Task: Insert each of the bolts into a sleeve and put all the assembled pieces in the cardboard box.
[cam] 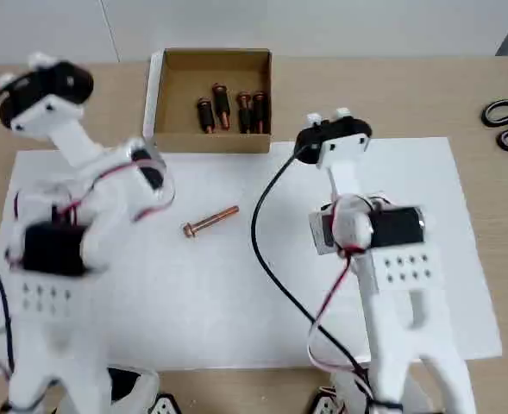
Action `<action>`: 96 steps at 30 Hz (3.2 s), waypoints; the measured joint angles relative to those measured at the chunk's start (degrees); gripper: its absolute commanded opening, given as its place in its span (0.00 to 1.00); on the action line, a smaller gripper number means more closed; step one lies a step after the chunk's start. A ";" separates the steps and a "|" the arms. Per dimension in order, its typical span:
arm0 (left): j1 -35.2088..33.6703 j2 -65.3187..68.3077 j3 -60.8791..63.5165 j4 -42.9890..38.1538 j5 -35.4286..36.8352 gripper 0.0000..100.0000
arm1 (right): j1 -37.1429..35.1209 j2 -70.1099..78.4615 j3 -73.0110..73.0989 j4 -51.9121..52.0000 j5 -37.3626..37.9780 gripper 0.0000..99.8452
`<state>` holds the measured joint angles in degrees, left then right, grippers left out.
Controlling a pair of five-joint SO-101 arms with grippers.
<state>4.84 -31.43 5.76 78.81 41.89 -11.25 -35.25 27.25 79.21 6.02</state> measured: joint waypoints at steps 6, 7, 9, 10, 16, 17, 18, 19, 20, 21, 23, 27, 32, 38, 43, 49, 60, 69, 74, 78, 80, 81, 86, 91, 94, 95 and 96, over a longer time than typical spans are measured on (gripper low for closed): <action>0.00 15.56 -15.82 8.18 7.74 0.01 | -0.18 -9.32 0.00 4.48 -2.90 0.00; 0.00 18.02 -17.85 9.49 8.88 0.01 | -0.18 -10.29 0.00 5.36 -3.69 0.00; 0.00 22.86 -20.92 11.69 10.81 0.01 | -0.26 -11.87 0.00 6.95 -5.27 0.00; 0.00 25.32 -22.07 12.40 11.60 0.01 | -0.26 -12.48 0.00 7.47 -6.07 0.00; 0.53 37.89 -24.70 16.18 18.02 0.01 | -0.18 -15.21 0.00 9.93 -9.93 0.00; 0.88 39.21 -24.97 16.79 18.90 0.01 | -0.18 -15.65 0.00 10.46 -10.11 0.00; 1.49 40.62 -24.97 17.14 19.87 0.01 | -0.18 -16.26 0.00 10.81 -10.29 0.00; 2.02 41.85 -24.97 17.49 21.10 0.01 | -0.18 -16.88 0.00 11.08 -10.29 0.00; 2.55 43.25 -24.97 17.85 22.24 0.01 | -0.18 -17.58 0.09 11.25 -10.29 0.00; 2.99 44.40 -24.97 18.20 23.21 0.01 | -0.18 -18.37 0.62 11.25 -10.29 0.00; 3.96 46.24 -24.97 18.46 24.26 0.01 | -0.18 -20.13 2.11 11.25 -10.29 0.00; 6.33 47.82 -24.97 18.46 24.79 0.01 | -0.18 -24.26 5.71 11.25 -10.29 0.00; 7.12 51.16 -24.97 18.46 24.79 0.01 | -0.18 -29.27 9.58 11.25 -10.29 0.00; 7.21 58.64 -24.97 18.46 24.79 0.05 | -0.18 -32.44 11.52 11.25 -10.29 0.00; 7.21 63.12 -24.97 18.37 24.79 0.16 | -0.18 -32.79 11.52 11.52 -10.29 0.00; 7.21 64.09 -25.49 18.20 24.18 0.16 | -0.18 -32.79 11.52 12.48 -10.29 0.00; 7.21 64.09 -32.26 18.29 24.09 0.16 | -0.18 -32.79 11.52 12.57 -10.29 0.00; 7.21 64.35 -32.44 18.37 24.09 0.16 | -0.18 -32.79 11.52 12.57 -10.29 0.00; 7.21 64.35 -29.89 17.41 24.09 0.16 | -0.18 -32.79 11.52 12.57 -10.29 0.00; 7.21 64.35 -27.08 15.03 24.09 0.16 | -0.18 -32.79 11.52 12.57 -10.29 0.00; 7.21 64.35 -25.85 13.89 24.09 0.16 | -0.18 -32.79 11.52 12.57 -10.29 0.00; 7.21 64.35 -25.32 13.27 24.09 0.16 | -0.18 -32.79 11.52 12.57 -10.29 0.00; 7.12 64.00 -22.68 10.46 24.09 0.16 | -0.18 -32.79 11.52 12.57 -10.29 0.00; 7.12 63.38 -20.31 7.91 24.26 0.16 | -0.18 -32.79 11.52 12.57 -10.29 0.00; 7.12 63.65 -20.13 7.74 24.26 0.16 | -0.18 -32.79 11.52 12.57 -10.29 0.00; 7.12 64.09 -20.22 7.65 24.26 0.16 | -0.18 -32.79 11.52 12.57 -10.29 0.00; 7.03 64.53 -20.22 7.56 24.26 0.16 | -0.18 -32.79 11.52 12.57 -10.29 0.00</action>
<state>11.87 33.10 -14.46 86.37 66.15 -11.43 -68.04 38.77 91.78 -4.26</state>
